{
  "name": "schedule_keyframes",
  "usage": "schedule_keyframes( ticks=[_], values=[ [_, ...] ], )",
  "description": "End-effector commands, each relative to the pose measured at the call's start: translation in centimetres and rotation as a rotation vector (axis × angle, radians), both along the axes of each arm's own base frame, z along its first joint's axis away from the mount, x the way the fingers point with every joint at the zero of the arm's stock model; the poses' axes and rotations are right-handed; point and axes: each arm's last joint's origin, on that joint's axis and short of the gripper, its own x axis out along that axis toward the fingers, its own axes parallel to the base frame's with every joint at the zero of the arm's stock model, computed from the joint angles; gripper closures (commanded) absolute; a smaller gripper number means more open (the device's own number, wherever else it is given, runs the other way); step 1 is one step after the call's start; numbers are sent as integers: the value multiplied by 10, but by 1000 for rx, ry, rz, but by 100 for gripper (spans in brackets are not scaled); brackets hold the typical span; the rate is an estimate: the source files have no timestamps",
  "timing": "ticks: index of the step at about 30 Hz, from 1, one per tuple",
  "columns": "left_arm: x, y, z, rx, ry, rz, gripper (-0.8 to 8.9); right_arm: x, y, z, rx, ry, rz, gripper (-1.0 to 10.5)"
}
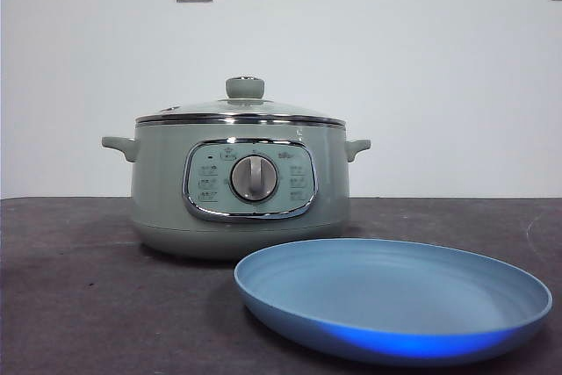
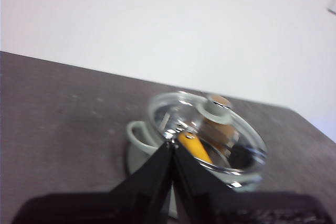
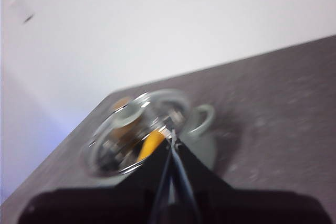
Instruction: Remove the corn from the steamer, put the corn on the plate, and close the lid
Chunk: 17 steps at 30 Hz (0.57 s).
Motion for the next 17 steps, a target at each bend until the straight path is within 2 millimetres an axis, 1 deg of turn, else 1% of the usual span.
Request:
schedule_keyframes(
  ticks=[1,4,8,13,17],
  values=[
    [6,-2,13,50,17,-91,820,7,3,17,-33,60,110,958],
    [15,-2,27,94,65,-156,820,12,7,33,-92,114,206,958],
    [28,-3,44,108,136,-230,820,15,12,48,-180,164,325,958],
    [38,-5,61,105,191,-365,820,17,16,55,-285,234,426,958],
    [38,-6,70,113,233,-397,820,19,20,53,-329,273,486,958]
  ],
)
